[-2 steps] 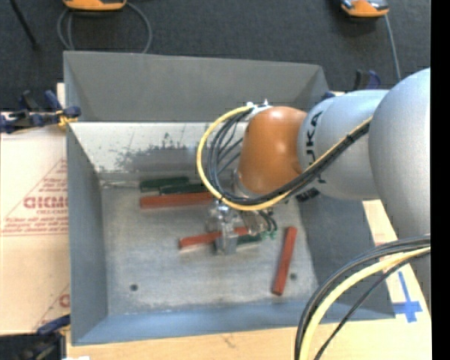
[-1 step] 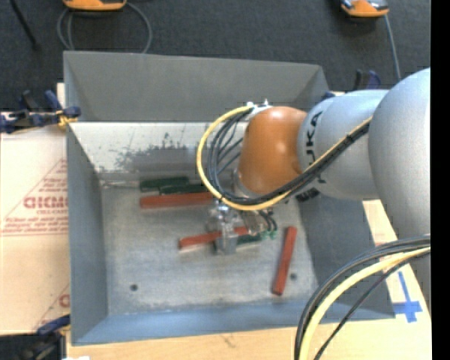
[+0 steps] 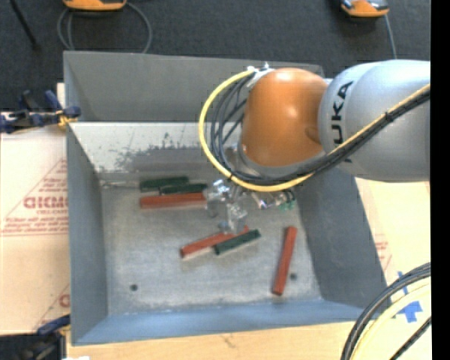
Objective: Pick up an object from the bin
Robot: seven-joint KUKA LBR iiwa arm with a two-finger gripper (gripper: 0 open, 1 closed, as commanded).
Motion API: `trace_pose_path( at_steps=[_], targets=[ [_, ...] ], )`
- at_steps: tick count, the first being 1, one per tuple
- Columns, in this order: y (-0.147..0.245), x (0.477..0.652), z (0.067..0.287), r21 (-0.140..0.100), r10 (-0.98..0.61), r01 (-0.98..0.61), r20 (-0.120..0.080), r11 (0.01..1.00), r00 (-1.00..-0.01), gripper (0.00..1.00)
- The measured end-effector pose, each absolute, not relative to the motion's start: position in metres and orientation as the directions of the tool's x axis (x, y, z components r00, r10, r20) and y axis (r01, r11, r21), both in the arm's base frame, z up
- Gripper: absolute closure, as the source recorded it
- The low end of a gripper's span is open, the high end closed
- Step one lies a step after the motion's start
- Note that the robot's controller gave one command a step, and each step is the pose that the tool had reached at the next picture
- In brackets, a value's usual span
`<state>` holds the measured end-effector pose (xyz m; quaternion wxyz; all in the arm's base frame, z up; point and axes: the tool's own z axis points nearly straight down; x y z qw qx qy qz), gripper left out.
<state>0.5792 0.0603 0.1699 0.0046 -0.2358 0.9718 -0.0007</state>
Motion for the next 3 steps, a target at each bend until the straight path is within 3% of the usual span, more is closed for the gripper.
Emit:
trace_pose_path(
  at_steps=[1, 2, 3],
  targets=[
    [0.060, 0.578, 0.168, 0.000, -0.456, -0.456, -0.005, 0.890, -0.890, 0.00],
    [0.047, 0.552, 0.067, 0.002, -0.326, -0.326, 0.004, 0.945, -0.945, 0.00],
    [0.048, 0.555, 0.071, 0.000, -0.326, -0.326, -0.005, 0.945, -0.945, 1.00]
  ],
)
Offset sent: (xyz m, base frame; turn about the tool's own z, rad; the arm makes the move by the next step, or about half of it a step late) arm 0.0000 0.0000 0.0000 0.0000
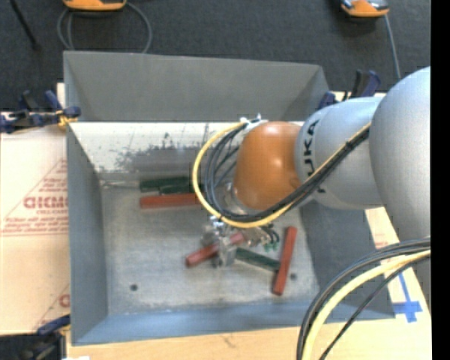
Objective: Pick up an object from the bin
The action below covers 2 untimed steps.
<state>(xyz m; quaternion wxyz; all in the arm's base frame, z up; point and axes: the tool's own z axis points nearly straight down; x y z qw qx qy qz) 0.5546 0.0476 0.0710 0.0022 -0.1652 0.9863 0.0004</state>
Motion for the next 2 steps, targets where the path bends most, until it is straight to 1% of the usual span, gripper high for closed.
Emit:
trace_pose_path(
  at_steps=[1, 2],
  targets=[
    [0.0527, 0.5472, 0.2382, -0.004, -0.368, -0.368, -0.011, 0.930, -0.930, 1.00],
    [0.0528, 0.5462, 0.2334, -0.001, -0.367, -0.367, -0.004, 0.930, -0.930, 0.00]
  ],
)
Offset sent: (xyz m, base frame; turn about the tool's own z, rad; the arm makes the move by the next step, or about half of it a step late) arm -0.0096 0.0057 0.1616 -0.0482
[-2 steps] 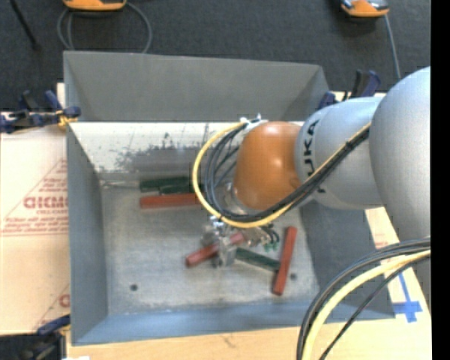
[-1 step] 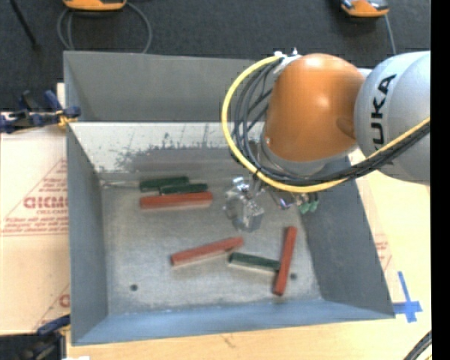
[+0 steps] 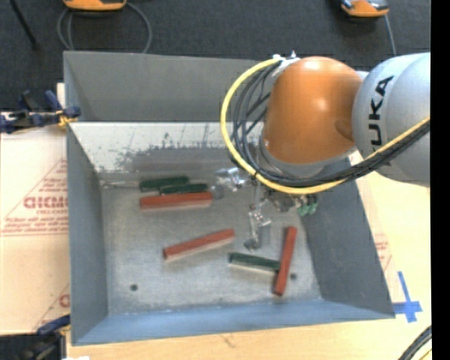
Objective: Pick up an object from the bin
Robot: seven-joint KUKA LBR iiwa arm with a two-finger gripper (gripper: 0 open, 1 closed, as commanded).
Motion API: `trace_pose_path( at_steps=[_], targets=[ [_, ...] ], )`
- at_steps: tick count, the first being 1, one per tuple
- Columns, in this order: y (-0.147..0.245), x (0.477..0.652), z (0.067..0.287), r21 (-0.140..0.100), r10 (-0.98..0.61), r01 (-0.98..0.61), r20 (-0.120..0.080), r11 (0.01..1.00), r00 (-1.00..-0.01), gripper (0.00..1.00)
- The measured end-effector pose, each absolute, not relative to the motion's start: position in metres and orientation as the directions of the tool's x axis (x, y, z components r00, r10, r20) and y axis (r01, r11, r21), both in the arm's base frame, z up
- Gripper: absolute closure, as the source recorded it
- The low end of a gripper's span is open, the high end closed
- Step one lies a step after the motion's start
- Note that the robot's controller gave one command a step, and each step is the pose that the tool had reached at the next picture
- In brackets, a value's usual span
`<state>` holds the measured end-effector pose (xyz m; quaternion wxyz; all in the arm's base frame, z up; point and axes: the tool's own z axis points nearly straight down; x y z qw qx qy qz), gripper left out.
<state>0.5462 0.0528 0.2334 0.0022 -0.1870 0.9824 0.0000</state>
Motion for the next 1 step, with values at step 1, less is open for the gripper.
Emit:
trace_pose_path(
  at_steps=[1],
  targets=[
    [0.0327, 0.5924, 0.0758, 0.000, -0.559, -0.559, 0.002, 0.829, -0.829, 0.00]
  ],
)
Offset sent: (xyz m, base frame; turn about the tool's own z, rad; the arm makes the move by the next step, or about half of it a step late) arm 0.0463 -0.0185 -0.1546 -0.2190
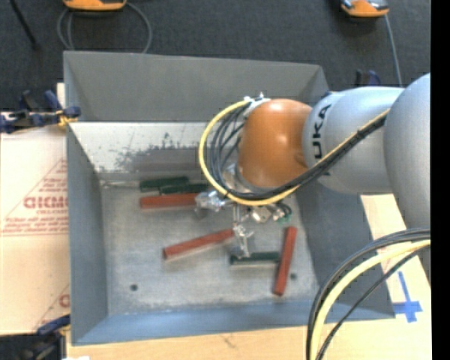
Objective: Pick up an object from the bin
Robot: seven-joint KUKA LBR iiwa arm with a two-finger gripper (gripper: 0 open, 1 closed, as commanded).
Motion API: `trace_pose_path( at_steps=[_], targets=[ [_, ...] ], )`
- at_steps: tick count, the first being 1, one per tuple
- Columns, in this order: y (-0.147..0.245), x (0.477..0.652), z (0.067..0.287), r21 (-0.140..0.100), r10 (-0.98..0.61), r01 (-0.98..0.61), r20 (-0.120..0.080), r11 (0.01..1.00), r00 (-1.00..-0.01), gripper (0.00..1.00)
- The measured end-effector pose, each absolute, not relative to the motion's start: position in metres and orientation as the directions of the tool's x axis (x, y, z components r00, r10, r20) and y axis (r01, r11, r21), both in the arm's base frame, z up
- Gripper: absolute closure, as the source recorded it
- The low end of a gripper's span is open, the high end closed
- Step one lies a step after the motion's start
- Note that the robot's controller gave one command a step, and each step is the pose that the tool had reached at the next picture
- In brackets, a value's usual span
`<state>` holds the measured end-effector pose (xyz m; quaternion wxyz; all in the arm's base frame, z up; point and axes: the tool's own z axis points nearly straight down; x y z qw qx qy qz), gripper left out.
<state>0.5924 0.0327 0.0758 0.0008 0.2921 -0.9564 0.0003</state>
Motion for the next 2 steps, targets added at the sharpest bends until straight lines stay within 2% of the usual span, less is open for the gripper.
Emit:
trace_pose_path(
  at_steps=[1, 2],
  targets=[
    [0.033, 0.594, 0.080, -0.001, -0.557, -0.557, -0.003, 0.831, -0.831, 1.00],
    [0.030, 0.601, 0.212, -0.008, -0.585, -0.585, -0.011, 0.811, -0.811, 1.00]
  ],
)
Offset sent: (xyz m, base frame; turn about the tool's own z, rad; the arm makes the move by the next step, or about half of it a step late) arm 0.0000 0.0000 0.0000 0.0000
